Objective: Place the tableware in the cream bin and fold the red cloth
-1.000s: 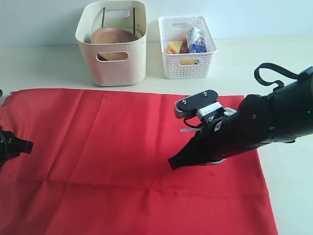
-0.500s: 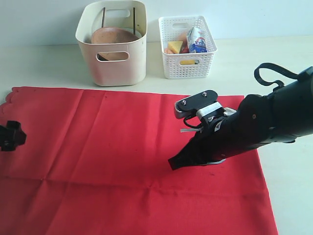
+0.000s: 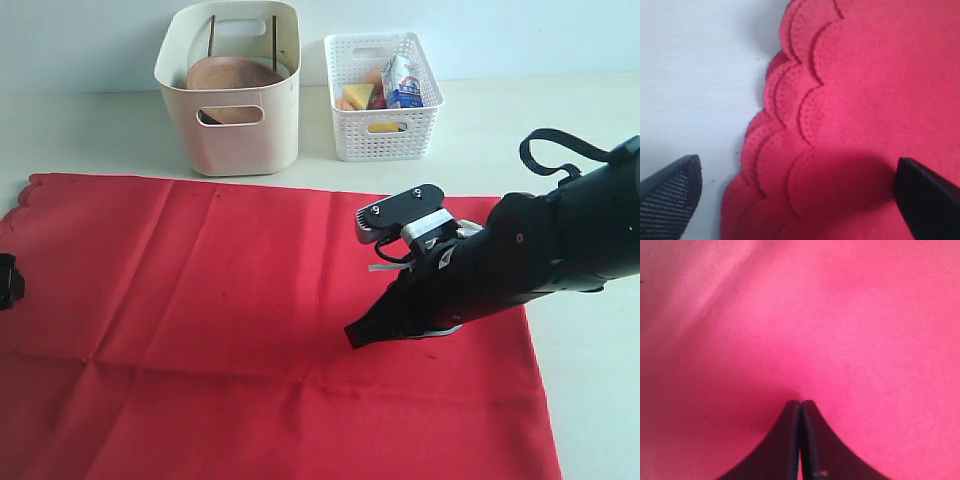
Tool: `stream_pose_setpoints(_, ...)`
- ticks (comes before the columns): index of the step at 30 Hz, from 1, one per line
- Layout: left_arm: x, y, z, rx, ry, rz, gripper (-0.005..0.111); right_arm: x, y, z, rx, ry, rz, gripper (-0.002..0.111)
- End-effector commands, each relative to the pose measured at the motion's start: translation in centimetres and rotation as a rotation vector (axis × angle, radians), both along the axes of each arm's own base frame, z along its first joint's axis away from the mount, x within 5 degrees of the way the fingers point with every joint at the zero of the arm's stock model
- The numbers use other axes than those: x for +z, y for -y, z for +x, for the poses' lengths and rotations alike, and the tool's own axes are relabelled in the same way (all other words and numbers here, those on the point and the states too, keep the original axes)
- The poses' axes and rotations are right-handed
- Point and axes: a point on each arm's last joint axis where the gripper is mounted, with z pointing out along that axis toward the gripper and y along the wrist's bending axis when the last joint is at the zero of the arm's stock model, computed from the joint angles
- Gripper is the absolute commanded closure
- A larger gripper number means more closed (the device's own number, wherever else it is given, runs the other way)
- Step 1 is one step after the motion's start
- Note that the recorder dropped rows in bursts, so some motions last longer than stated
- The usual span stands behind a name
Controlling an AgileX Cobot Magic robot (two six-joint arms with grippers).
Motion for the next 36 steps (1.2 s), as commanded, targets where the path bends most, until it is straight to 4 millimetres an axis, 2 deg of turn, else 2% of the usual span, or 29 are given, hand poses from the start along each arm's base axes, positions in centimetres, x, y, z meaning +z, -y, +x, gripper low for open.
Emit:
stream_pose_setpoints(1,-1.8,0.1,-0.6,-0.012,-0.098,-0.014,0.025,0.2,-0.2,0.1,0.019,0.007,-0.001,0.108)
stream_pose_setpoints(3,-2.0,0.2,-0.7,-0.013,-0.111,-0.017,0.047,0.2,-0.2,0.1,0.019,0.007,-0.001,0.108)
stream_pose_setpoints(7,-2.0,0.2,-0.8,0.000,-0.123,-0.028,0.107,0.2,-0.2,0.1,0.019,0.007,-0.001,0.108)
stream_pose_setpoints(15,-2.2,0.4,-1.1,-0.004,-0.161,-0.043,0.104,0.2,-0.2,0.1,0.019,0.007,-0.001,0.108)
stream_pose_setpoints(18,-1.8,1.2,-1.1,-0.034,-0.155,-0.042,0.104,0.2,-0.2,0.1,0.019,0.007,-0.001,0.108)
stream_pose_setpoints(27,2.3,3.9,-1.0,-0.133,-0.039,-0.048,0.104,0.0,0.2,-0.1,0.077,-0.016,-0.039,0.108)
stream_pose_setpoints(31,3.8,4.0,-1.1,-0.137,0.018,-0.046,0.104,-0.2,1.4,0.4,0.081,-0.059,-0.077,0.108)
stream_pose_setpoints(36,4.3,3.8,-1.0,-0.134,0.047,-0.041,0.104,-0.3,2.9,1.1,0.060,-0.093,-0.110,0.108)
